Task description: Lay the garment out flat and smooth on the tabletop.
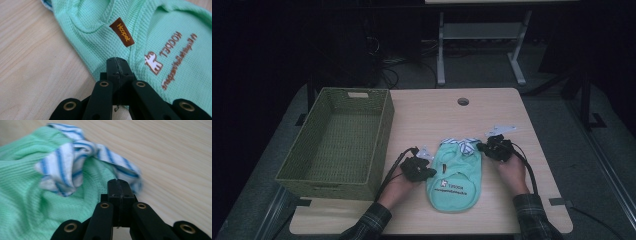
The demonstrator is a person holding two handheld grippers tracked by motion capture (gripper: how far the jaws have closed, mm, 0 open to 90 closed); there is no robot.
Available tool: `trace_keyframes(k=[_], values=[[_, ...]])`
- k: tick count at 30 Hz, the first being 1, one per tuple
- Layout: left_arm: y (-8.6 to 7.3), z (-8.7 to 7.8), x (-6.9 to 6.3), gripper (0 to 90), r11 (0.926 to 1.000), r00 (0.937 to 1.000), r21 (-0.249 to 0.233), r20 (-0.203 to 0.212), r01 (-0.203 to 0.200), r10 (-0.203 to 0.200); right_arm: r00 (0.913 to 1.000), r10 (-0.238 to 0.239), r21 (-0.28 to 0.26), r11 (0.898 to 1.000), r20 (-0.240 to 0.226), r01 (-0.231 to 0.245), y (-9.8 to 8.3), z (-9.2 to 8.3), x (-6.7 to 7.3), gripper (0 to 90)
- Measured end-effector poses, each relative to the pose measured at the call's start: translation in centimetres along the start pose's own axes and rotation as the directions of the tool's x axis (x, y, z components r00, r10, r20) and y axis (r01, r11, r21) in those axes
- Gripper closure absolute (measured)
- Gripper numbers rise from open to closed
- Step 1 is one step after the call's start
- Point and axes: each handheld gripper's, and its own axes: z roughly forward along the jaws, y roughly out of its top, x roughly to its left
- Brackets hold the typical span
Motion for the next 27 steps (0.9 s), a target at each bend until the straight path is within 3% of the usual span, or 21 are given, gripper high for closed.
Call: trace_keyframes(k=[3, 5, 6, 8, 14, 15, 19, 22, 27], values=[[-0.1, 0.1, 0.1, 89.5, 0.9997, 0.9998, -0.015, 0.005, 0.020, -0.020, 0.9999, 0.010, 0.014, 1.000, -0.010, -0.010, -0.6, 0.6, -0.5, 89.9], [-0.3, 0.3, 0.1, 88.6, 0.9960, 0.9967, -0.049, 0.036, 0.075, -0.073, 0.9995, 0.019, 0.011, 1.000, -0.023, -0.019, -0.6, 0.6, -0.5, 88.4], [-0.3, 0.3, 0.1, 88.4, 0.9950, 0.9959, -0.055, 0.040, 0.083, -0.081, 0.9992, 0.014, 0.003, 1.000, -0.036, -0.014, -0.6, 0.5, -0.4, 86.6], [-0.2, 0.3, -0.1, 86.7, 0.9964, 0.9970, -0.046, 0.033, 0.072, -0.070, 0.9980, 0.021, -0.016, 1.000, -0.059, -0.022, -0.5, 0.3, -0.2, 81.1], [0.3, 0.3, -0.6, 83.1, 0.9987, 0.9988, -0.027, 0.024, 0.043, -0.042, 0.9953, 0.008, -0.075, 0.997, -0.097, -0.016, -0.2, -1.6, 0.3, 78.4], [0.4, 0.3, -0.7, 80.9, 0.9976, 0.9982, -0.038, 0.021, 0.058, -0.057, 0.9945, 0.009, -0.079, 0.997, -0.104, -0.018, -0.1, -1.9, 0.3, 77.5], [1.4, -0.2, -0.1, 74.0, 0.9990, 0.9993, -0.030, -0.014, 0.033, -0.033, 0.9918, 0.020, -0.104, 0.994, -0.126, -0.033, 0.1, -2.6, -0.1, 70.5], [2.1, -0.3, 0.4, 68.0, 0.9998, 0.9996, -0.017, -0.024, 0.013, -0.013, 0.9918, 0.031, -0.091, 0.995, -0.124, -0.042, 0.3, -2.6, -0.4, 64.1], [3.0, -0.4, 2.0, 58.9, 0.9993, 0.9988, -0.027, -0.041, 0.027, -0.028, 0.9904, 0.043, -0.077, 0.996, -0.131, -0.053, 0.6, -2.4, -0.9, 57.5]])
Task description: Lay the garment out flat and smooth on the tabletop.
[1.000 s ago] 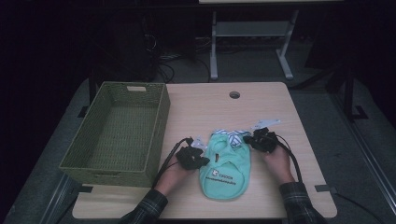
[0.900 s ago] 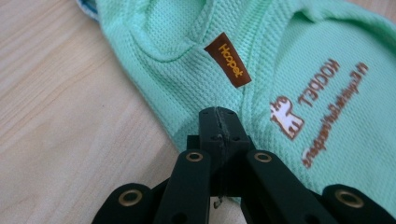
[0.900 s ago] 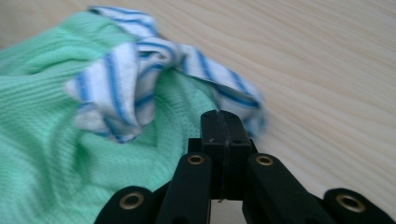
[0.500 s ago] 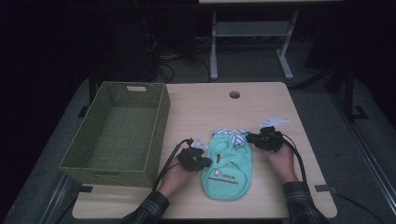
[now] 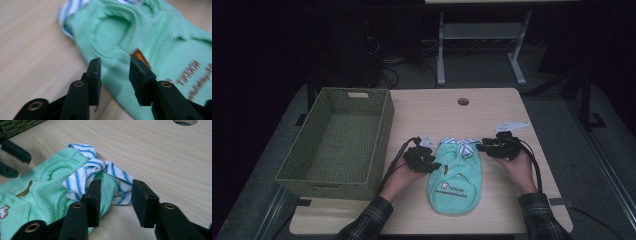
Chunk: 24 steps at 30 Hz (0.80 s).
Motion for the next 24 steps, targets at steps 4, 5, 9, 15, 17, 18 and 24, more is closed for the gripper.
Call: trace_keyframes(k=[4, 5, 9, 15, 17, 18, 24], values=[[0.6, 0.2, 1.2, 55.3, 0.9999, 0.9999, 0.002, 0.009, 0.010, -0.010, 1.0000, 0.005, 0.018, 1.000, -0.008, -0.005, 0.2, 0.1, -0.2, 54.1], [0.8, 0.2, 1.5, 54.1, 1.0000, 1.0000, -0.001, 0.004, 0.009, -0.009, 1.0000, 0.001, 0.021, 1.000, -0.006, 0.000, 0.2, 0.2, -0.3, 53.9], [1.8, 0.3, 2.7, 51.5, 0.9992, 0.9995, -0.025, -0.005, 0.032, -0.032, 1.0000, 0.007, 0.014, 1.000, -0.005, -0.007, 0.4, 0.2, -0.4, 53.0], [3.2, 1.0, 3.9, 48.9, 0.9987, 0.9988, -0.027, -0.023, 0.043, -0.044, 1.0000, 0.006, 0.022, 1.000, -0.005, -0.005, 0.8, 0.7, -0.5, 52.1], [3.5, 1.2, 4.2, 48.3, 0.9985, 0.9984, -0.031, -0.033, 0.044, -0.045, 1.0000, -0.001, 0.020, 1.000, -0.005, 0.001, 1.1, 0.8, -0.5, 52.0], [3.6, 1.3, 4.3, 48.1, 0.9983, 0.9981, -0.034, -0.038, 0.048, -0.050, 1.0000, 0.000, 0.019, 1.000, -0.007, 0.000, 1.2, 0.9, -0.5, 51.9], [4.2, 2.3, 5.0, 46.8, 0.9981, 0.9973, -0.020, -0.045, 0.057, -0.058, 1.0000, -0.008, 0.026, 1.000, -0.001, 0.008, 1.4, 1.4, -0.5, 51.3]])
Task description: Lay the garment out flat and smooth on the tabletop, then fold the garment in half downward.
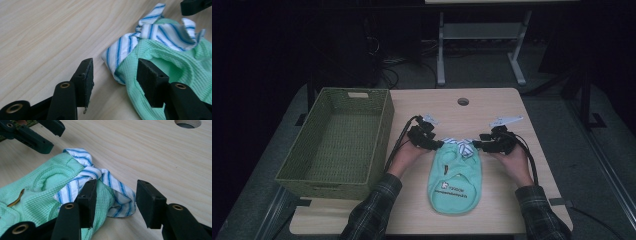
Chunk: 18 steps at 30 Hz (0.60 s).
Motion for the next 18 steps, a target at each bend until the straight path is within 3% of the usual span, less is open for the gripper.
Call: trace_keyframes(k=[8, 14, 18], values=[[0.8, 1.6, 0.4, 46.5, 0.9998, 0.9999, 0.013, 0.010, 0.013, -0.013, 0.9994, 0.034, 0.014, 0.999, 0.001, -0.034, -0.3, 1.0, -0.7, 49.8], [0.9, 3.1, 0.4, 46.7, 0.9982, 0.9999, 0.058, 0.009, -0.011, 0.011, 0.9990, 0.044, 0.050, 0.998, -0.003, -0.044, -0.9, 2.0, -1.0, 49.2], [0.8, 3.6, 0.2, 50.3, 0.9946, 0.9990, 0.093, -0.003, -0.045, 0.045, 0.9997, 0.013, 0.045, 0.999, -0.018, -0.013, -1.2, 2.6, -0.9, 49.5]])
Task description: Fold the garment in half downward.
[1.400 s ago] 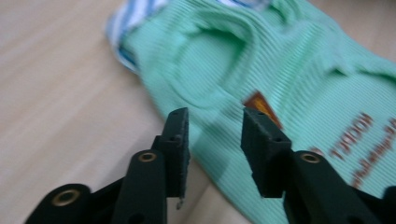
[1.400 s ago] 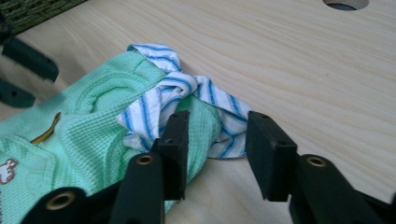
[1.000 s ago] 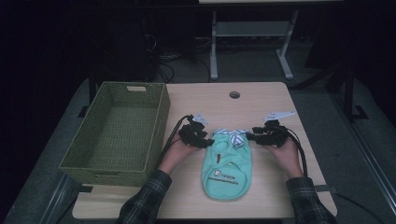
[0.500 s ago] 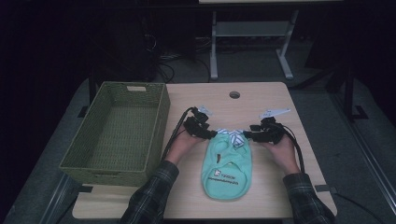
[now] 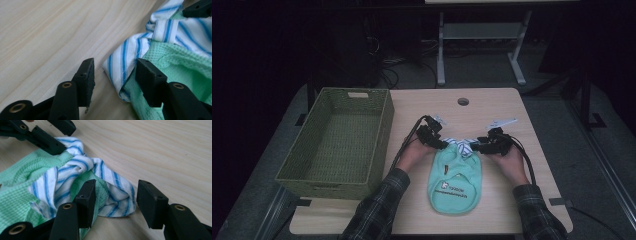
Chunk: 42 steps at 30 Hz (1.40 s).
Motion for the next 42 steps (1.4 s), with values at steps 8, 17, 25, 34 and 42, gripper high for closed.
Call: trace_keyframes(k=[8, 17, 25, 34, 42], values=[[-0.4, 0.0, 0.0, 62.7, 0.9998, 0.9996, -0.004, 0.017, -0.020, 0.020, 0.9982, -0.061, 0.014, 0.998, 0.002, 0.061, -0.2, 0.7, 0.6, 57.9], [-1.0, -0.4, 0.3, 81.2, 0.9999, 0.9975, -0.011, 0.070, 0.010, -0.009, 0.9966, -0.066, 0.013, 0.998, -0.048, 0.067, -0.2, 0.8, 0.7, 80.7], [-1.3, -0.7, 0.1, 85.1, 0.9994, 0.9993, -0.035, 0.038, 0.005, -0.004, 0.9978, -0.055, 0.017, 0.998, -0.037, 0.055, 0.0, 0.7, 0.8, 84.1], [-0.6, -2.6, -0.4, 85.1, 0.9932, 0.9996, -0.113, 0.000, -0.029, 0.029, 0.9974, -0.067, -0.020, 0.998, -0.025, 0.066, 0.9, -1.0, 1.1, 84.3], [-0.1, -4.7, -1.2, 85.2, 0.9828, 0.9982, -0.176, -0.035, -0.055, 0.049, 0.9937, -0.112, -0.072, 0.991, -0.003, 0.112, 2.1, -3.1, 2.0, 84.2]])
